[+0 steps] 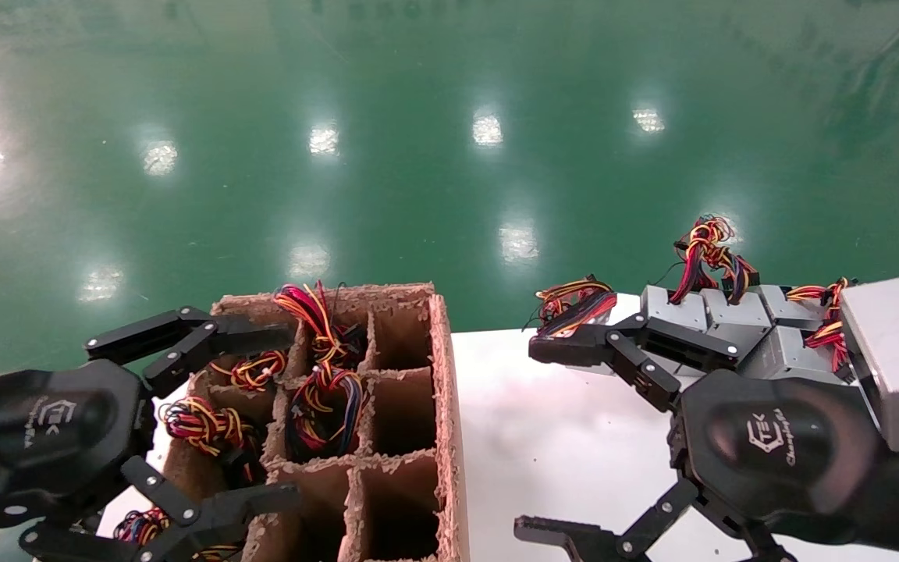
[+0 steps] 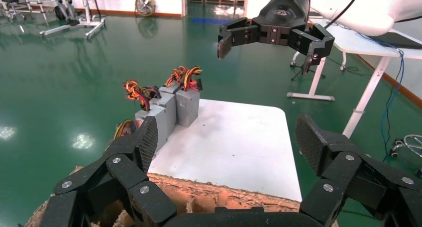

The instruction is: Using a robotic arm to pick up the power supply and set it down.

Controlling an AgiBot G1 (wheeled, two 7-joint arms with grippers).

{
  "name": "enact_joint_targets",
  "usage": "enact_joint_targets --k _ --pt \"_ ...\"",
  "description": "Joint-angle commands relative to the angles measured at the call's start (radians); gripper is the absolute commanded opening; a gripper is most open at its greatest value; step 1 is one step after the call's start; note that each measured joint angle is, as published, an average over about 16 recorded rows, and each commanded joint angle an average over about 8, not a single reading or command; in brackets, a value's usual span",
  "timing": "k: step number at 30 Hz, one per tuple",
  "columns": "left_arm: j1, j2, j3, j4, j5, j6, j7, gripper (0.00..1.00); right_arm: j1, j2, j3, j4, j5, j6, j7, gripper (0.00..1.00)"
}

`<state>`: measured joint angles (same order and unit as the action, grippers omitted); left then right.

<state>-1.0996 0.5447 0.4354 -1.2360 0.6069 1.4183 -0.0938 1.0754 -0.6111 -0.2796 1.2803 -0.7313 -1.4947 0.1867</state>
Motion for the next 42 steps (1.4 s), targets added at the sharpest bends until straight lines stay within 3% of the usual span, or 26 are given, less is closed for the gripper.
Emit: enact_joint_targets --k 1,22,23,30,31,42 --pt "0.0 0.0 0.0 0.0 0.0 0.0 0.0 1.0 0.0 0.0 0.0 0.0 0.0 0.0 0.0 1.0" --pt "0.0 0.0 0.0 0.0 0.0 0.0 0.0 0.99 0.0 0.0 0.0 0.0 0.0 0.0 0.0 1.0" --pt "0.0 0.0 0.0 0.0 0.0 0.0 0.0 0.92 0.0 0.0 0.0 0.0 0.0 0.0 0.0 1.0" --pt "0.0 0.0 0.0 0.0 0.0 0.0 0.0 0.05 0.0 0.0 0.0 0.0 0.0 0.0 0.0 1.0" --pt "0.0 0.0 0.0 0.0 0.0 0.0 0.0 0.0 0.0 0.0 0.0 0.0 0.0 0.0 0.0 1.0" --pt "0.0 0.0 0.0 0.0 0.0 0.0 0.0 0.0 0.024 -0.027 -0.024 -0.01 -0.039 0.005 0.0 1.0"
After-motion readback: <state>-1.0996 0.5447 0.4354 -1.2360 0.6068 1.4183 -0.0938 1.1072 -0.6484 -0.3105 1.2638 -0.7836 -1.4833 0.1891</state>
